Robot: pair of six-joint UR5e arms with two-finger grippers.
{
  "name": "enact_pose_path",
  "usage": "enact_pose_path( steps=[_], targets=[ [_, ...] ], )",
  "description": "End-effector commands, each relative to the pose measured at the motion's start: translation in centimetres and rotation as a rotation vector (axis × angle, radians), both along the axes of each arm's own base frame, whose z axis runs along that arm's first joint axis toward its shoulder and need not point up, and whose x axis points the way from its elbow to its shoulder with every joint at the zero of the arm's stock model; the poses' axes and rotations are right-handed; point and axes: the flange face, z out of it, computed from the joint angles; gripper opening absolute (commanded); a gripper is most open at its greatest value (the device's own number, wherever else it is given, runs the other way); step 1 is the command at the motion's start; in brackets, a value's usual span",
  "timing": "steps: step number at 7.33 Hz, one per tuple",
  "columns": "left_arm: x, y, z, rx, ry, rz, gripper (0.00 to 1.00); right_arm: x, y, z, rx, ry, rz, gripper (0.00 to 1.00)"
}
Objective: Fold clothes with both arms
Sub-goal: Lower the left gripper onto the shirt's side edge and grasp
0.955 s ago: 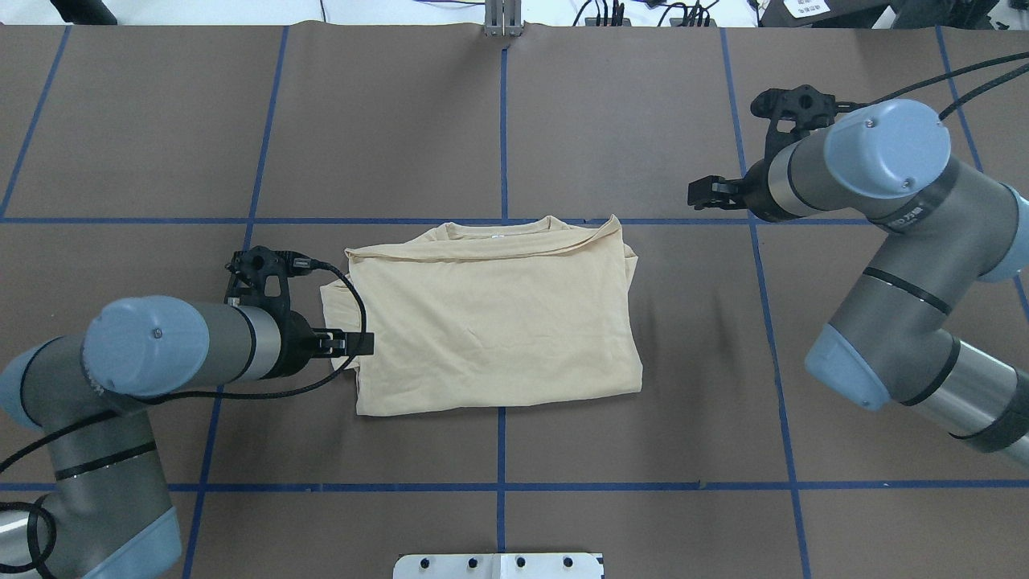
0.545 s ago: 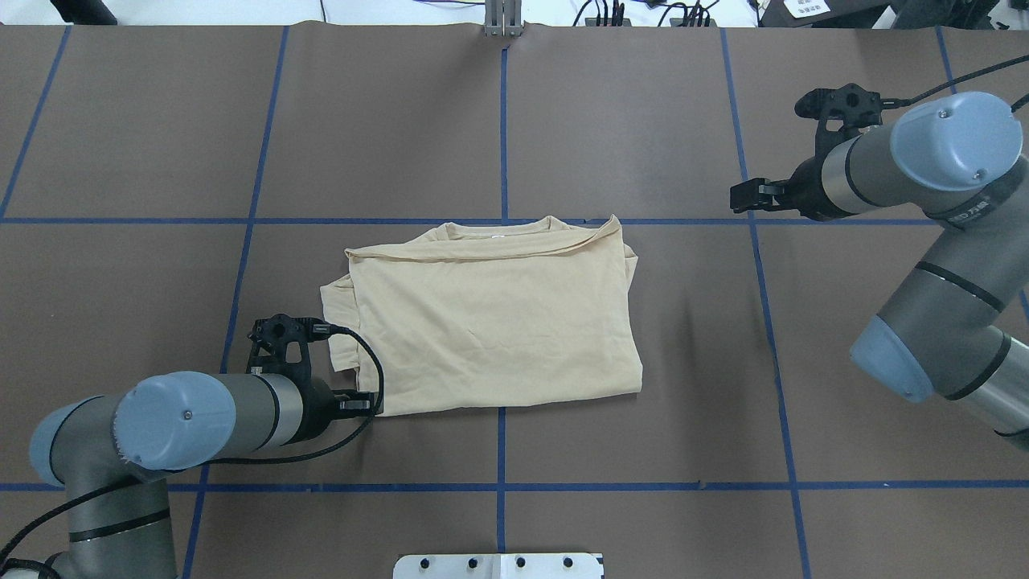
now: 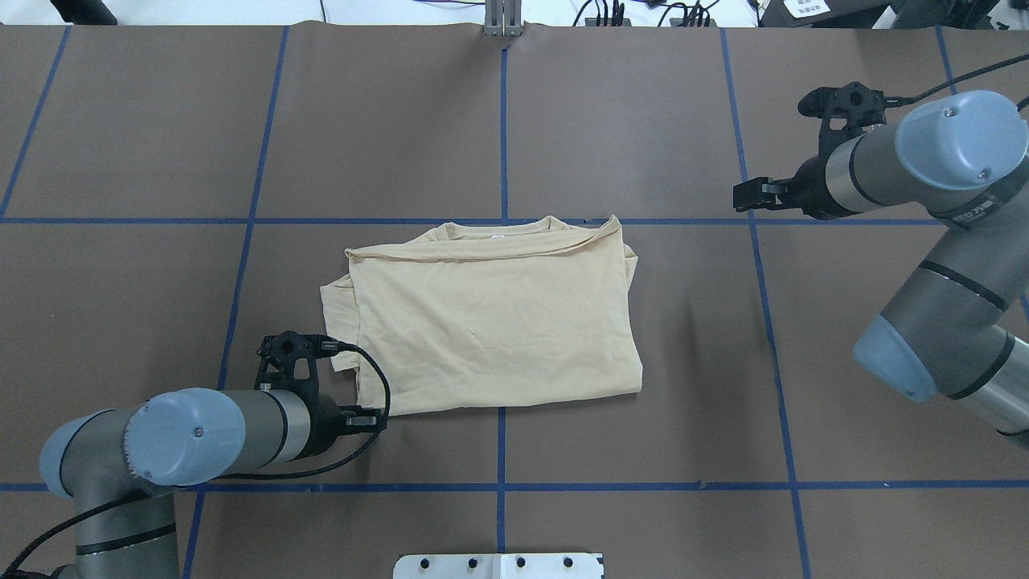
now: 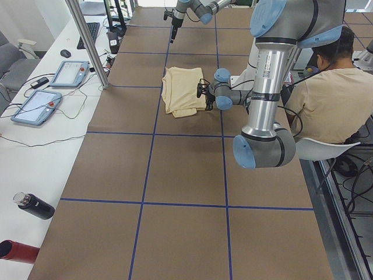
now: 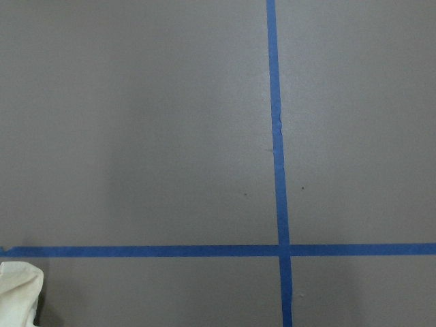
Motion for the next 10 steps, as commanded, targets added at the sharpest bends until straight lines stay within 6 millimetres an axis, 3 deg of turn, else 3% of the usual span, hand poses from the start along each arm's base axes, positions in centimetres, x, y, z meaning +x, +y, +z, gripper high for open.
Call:
enact_pose_path(
  steps=[1, 10],
  targets=[
    [0.2, 0.0, -0.1, 0.006, 0.000, 0.008, 0.55, -0.1, 0.0, -0.1, 0.002, 0.001, 0.001, 1.00],
    [0.2, -0.9, 0.2, 0.019, -0.017, -0.001, 0.54, -0.2, -0.1, -0.1, 0.001, 0.002, 0.003, 1.00]
  ],
)
